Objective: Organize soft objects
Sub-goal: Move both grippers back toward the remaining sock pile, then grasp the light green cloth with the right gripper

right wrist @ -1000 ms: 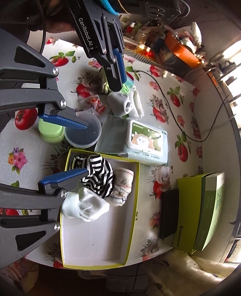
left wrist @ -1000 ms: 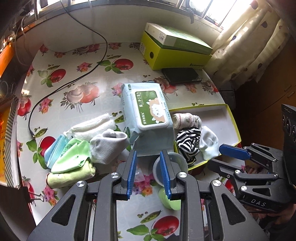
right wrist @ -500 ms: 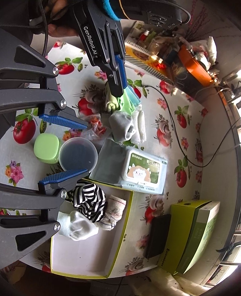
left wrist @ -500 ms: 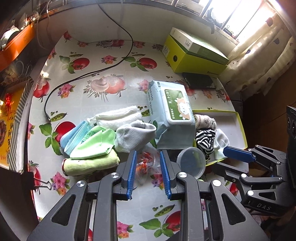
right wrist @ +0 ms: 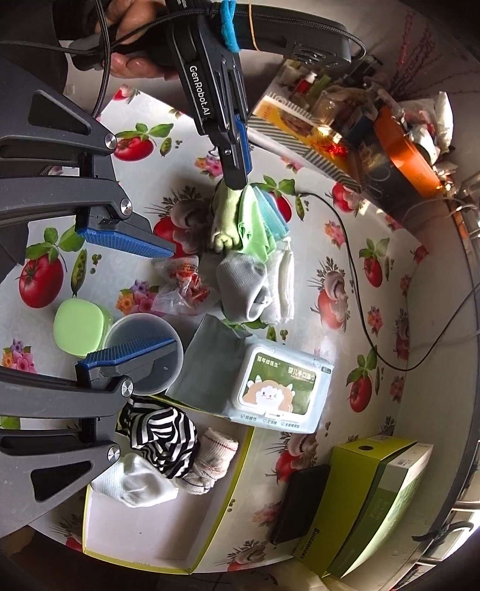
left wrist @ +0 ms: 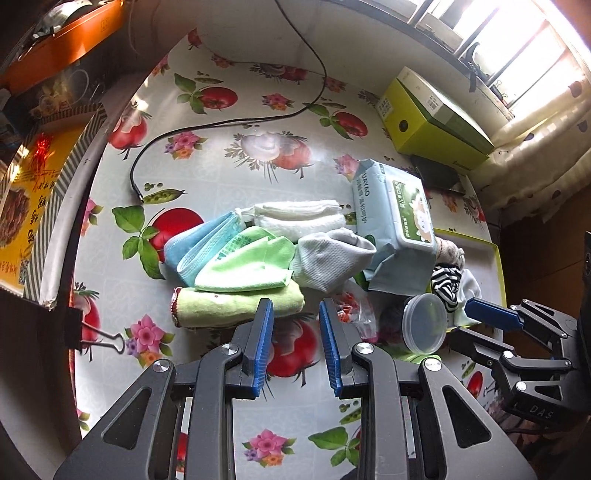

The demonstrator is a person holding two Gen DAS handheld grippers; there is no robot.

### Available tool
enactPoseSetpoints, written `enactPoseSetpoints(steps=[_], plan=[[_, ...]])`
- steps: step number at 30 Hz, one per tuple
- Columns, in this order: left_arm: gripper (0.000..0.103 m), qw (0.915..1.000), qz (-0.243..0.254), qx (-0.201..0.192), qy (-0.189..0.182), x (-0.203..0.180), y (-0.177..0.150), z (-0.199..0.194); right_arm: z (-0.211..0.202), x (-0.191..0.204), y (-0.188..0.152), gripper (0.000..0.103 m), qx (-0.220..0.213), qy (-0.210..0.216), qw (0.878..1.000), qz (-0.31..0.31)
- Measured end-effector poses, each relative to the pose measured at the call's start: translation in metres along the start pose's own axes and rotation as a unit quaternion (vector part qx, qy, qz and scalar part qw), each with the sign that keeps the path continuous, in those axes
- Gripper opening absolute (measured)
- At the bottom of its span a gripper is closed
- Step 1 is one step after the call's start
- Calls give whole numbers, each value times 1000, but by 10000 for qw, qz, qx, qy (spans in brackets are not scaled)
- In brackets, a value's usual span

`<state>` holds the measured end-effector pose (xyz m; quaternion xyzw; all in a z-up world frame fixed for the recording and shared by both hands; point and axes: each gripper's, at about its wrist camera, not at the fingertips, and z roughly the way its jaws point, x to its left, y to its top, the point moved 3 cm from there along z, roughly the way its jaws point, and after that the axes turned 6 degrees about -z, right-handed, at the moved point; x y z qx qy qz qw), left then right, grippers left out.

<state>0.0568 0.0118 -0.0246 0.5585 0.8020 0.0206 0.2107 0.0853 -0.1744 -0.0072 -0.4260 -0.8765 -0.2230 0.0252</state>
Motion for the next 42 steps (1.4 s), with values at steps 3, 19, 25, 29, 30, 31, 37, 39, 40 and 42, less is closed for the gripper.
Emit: enactPoseSetpoints(steps=[3,19,25,29,30,31,37,39,40,42], plan=[[27,9999,-134,-20,-38,10,2,-1,6,5,5,44,34,17,9999,-92],[35,9965,-819,124,105,67,11,23,35,17,27,52,241,59,9991,-345],[37,9924,-1201,252,126,87,7,34,46,19,43,52,251,43,9989,-398],[38,9895,-1395,379,80,97,-1,40,61,29,57,52,322,115,9978,-563],[38,9889,-1433,395,58,98,-4,40,65,33,60,52,348,147,9973,-636],[38,9882,-1475,402,32,100,-5,40,71,38,64,52,385,190,9965,-714],[38,9847,-1692,372,-178,105,-12,38,109,68,82,52,643,434,9903,-1153],[38,9835,-1762,351,-206,108,-14,37,124,74,87,52,763,488,9887,-1196],[38,9829,-1797,339,-197,110,-15,37,130,76,89,52,812,500,9880,-1215],[38,9816,-1868,329,-210,116,-18,37,144,79,90,52,938,526,9864,-1244]])
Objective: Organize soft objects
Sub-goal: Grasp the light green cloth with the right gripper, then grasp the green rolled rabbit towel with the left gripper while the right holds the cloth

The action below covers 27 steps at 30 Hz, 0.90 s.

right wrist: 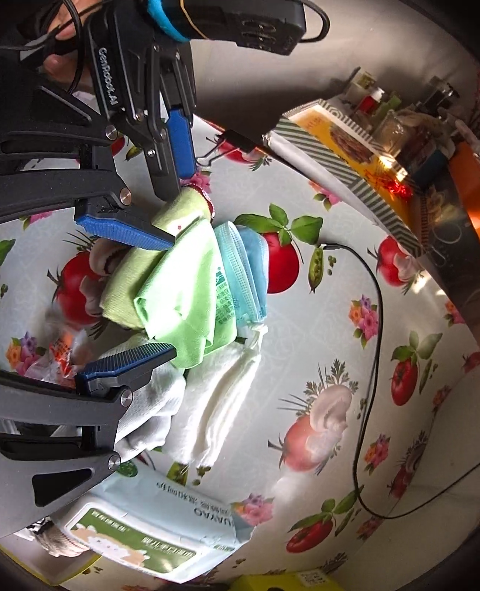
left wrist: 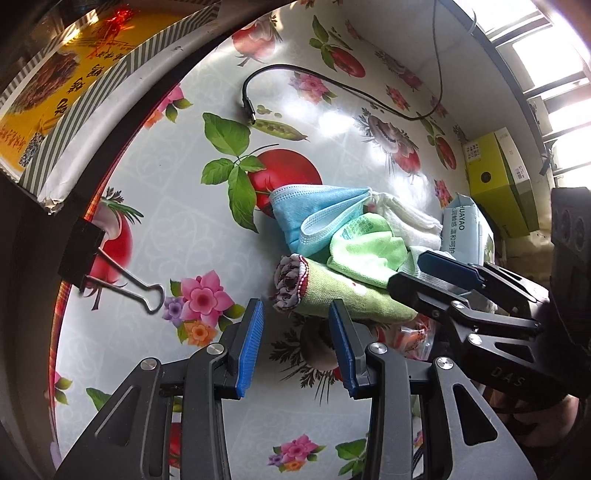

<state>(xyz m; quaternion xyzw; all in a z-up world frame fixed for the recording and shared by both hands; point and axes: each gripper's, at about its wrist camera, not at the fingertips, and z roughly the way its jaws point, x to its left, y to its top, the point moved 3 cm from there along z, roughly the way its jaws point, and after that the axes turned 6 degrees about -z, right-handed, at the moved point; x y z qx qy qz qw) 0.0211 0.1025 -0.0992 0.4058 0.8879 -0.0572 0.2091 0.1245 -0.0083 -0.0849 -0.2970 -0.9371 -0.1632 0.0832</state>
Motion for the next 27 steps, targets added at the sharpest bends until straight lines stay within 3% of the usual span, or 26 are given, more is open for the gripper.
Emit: enactPoseSetpoints(steps=[8,12,14,20,23,27], plan=[[38,9999,-98,55,-99,6,-2,3,36,-2,7,49,383,221,9990,87],[38,9999,-67,75,-129,5,-3,3,43,-2,5,17,471,162,9988,2],[38,9999,-54,61,-128,4,-2,2,40,0,4,12,442,178,9988,-74],[40,9997,71,-98,-200,-3,6,-6,-4,1,5,11,-82,151,9998,-83],[46,9990,357,-125,-244,-13,10,-7,-28,-7,1,11,-347,86,9993,74],[47,9960,860,-39,-232,-32,10,-1,-56,-18,-9,11,-608,-1,9976,317]])
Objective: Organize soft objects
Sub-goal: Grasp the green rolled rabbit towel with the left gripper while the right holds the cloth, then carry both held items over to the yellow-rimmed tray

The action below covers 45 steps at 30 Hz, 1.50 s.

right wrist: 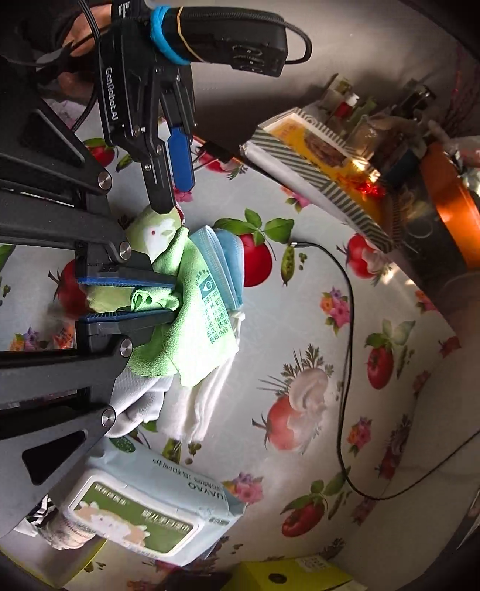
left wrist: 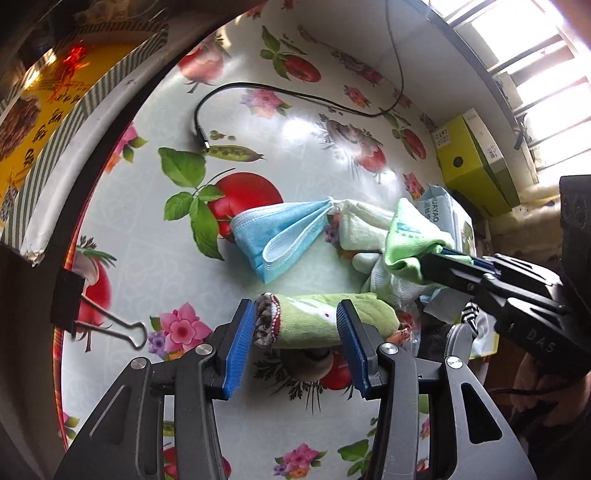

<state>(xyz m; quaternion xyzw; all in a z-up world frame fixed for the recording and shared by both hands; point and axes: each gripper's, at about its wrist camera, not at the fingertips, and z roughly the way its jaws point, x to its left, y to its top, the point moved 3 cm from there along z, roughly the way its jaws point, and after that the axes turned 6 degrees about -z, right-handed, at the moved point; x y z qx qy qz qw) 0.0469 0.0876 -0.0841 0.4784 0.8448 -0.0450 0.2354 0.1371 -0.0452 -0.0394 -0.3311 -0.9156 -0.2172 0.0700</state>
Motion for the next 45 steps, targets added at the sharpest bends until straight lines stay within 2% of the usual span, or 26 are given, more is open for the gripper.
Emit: enactPoseSetpoints(steps=[4,6,8,12,14,20,25,29,31,32,33,36,41,45], plan=[[48,9979,637,10,121,-21,1,5,-19,-10,-15,11,-117,-66,9996,239],[50,9950,993,46,22,-32,0,5,-27,-14,-24,11,-141,-87,9993,333],[50,9911,1321,117,-82,-40,-2,6,-31,-18,-33,11,-157,-100,9989,428],[50,9817,1898,140,-39,-51,-8,2,-39,-25,-47,11,-185,-105,9980,603],[50,9764,2152,164,64,-55,-12,4,-42,-28,-52,11,-217,-117,9975,663],[50,9535,2948,450,446,-65,-28,26,-52,-30,-59,11,-327,-155,9964,765],[50,9459,3086,453,893,-63,-32,40,-59,-31,-62,11,-403,-195,9956,822],[50,9489,2786,677,1315,-51,-32,58,-64,-32,-65,11,-456,-224,9950,856],[47,9594,2436,775,1195,-43,-31,62,-68,-33,-66,11,-488,-245,9947,872],[36,9644,2264,802,1105,-40,-32,62,-70,-33,-68,11,-505,-256,9945,883],[35,9688,2125,779,1012,-37,-32,60,-71,-34,-69,11,-519,-263,9943,898],[29,9774,1814,690,839,-32,-36,51,-76,-37,-74,11,-554,-291,9935,952],[27,9870,1403,505,607,-32,-44,28,-81,-40,-84,11,-580,-308,9924,1037],[27,9890,1345,277,542,-49,-42,4,-87,-41,-91,11,-624,-320,9918,1065]])
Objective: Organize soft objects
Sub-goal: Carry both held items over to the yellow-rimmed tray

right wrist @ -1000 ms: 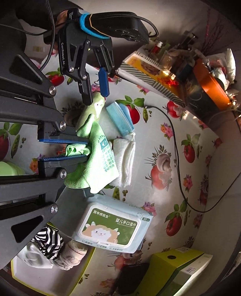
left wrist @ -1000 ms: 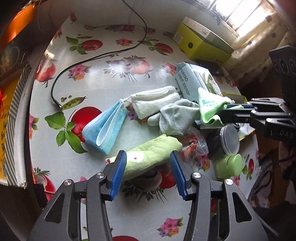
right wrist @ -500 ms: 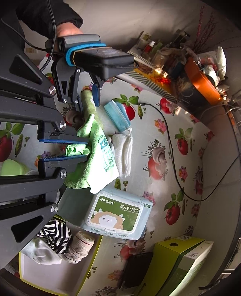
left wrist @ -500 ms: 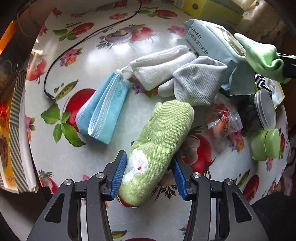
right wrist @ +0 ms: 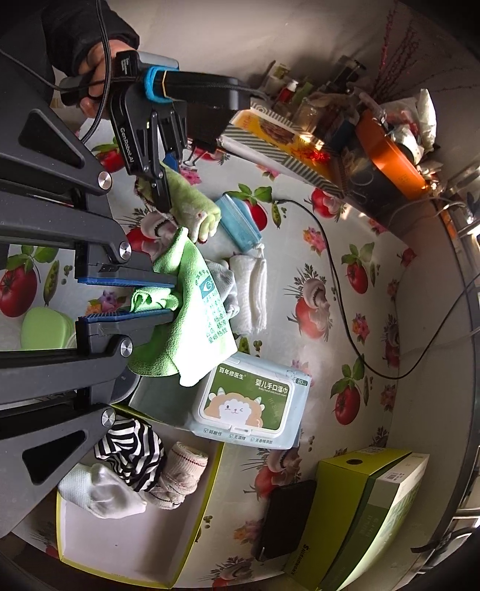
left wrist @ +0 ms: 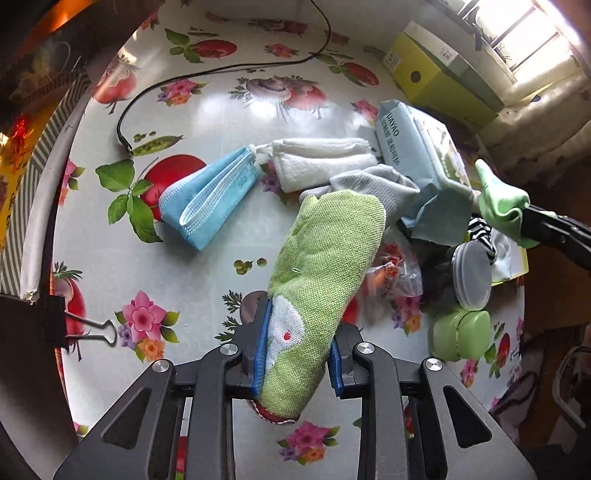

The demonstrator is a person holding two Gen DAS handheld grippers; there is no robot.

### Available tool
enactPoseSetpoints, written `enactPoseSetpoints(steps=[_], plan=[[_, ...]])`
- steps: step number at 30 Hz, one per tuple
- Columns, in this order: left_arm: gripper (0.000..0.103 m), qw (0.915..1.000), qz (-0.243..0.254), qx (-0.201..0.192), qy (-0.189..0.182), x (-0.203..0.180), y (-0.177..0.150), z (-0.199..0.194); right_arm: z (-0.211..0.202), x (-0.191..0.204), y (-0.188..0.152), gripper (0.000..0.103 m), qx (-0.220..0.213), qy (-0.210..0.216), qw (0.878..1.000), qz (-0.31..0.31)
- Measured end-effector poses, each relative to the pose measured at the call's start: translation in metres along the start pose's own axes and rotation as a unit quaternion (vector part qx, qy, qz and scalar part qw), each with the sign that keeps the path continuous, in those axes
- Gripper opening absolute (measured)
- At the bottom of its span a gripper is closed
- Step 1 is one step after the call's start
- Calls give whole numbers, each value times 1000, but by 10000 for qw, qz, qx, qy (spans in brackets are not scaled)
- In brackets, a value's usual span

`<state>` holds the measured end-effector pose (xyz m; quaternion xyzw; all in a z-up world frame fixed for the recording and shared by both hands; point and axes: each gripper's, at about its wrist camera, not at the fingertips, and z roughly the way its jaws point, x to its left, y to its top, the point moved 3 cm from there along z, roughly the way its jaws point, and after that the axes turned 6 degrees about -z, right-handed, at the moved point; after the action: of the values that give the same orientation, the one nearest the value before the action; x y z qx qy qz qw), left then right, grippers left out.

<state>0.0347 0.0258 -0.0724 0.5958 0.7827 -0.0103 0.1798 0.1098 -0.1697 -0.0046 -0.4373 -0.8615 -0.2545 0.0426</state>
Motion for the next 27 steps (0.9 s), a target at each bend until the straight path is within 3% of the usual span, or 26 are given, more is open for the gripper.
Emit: enactPoseSetpoints(steps=[10,27], plan=[[27,9985,214,-494,45,-47,28,-36,-21,-10,-13,11,-196,-74,9997,120],[28,9959,789,-437,44,-113,25,-36,-49,-45,-46,11,-432,-166,9972,585]])
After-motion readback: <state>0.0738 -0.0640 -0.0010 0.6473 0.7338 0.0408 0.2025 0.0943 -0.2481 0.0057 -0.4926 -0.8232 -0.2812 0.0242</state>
